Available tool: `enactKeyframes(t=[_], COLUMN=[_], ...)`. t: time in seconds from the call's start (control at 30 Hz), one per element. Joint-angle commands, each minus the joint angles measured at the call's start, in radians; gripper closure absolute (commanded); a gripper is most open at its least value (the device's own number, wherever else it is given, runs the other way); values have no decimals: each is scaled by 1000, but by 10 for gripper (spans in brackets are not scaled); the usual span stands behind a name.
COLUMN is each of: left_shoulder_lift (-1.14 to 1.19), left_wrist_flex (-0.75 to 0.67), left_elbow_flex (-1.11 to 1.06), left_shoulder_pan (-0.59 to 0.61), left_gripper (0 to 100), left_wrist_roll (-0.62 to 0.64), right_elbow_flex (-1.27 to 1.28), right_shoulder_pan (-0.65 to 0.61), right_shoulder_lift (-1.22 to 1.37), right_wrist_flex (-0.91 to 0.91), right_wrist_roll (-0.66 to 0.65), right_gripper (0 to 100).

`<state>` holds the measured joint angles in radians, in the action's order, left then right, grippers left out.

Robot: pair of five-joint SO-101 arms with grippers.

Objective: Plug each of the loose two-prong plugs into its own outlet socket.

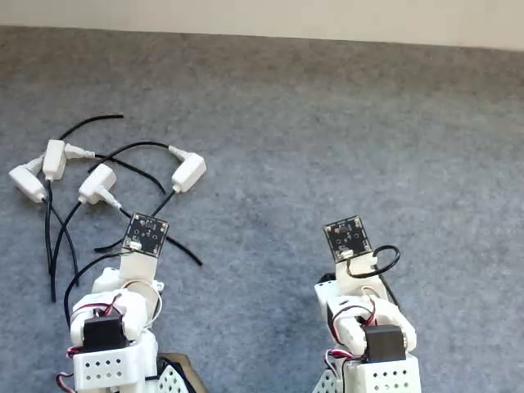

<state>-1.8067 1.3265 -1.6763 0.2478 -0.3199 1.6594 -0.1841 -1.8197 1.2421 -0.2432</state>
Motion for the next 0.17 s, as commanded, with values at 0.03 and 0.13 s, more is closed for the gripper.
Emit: enactKeyframes(t=[0.03,0.13], left_shoulder_lift=[-5,-5], left_wrist_flex=[9,9], left_elbow_flex=[-19,-19], left_shoulder_pan=[16,16], left_gripper=[995,995], left_wrist_roll=[2,2], right_elbow_flex=[139,139], right_shoulder_pan=[5,5], right_shoulder_lift=[-7,-7], right_wrist_flex=[5,5], right_wrist_roll=[-3,-3], right_gripper=[994,994])
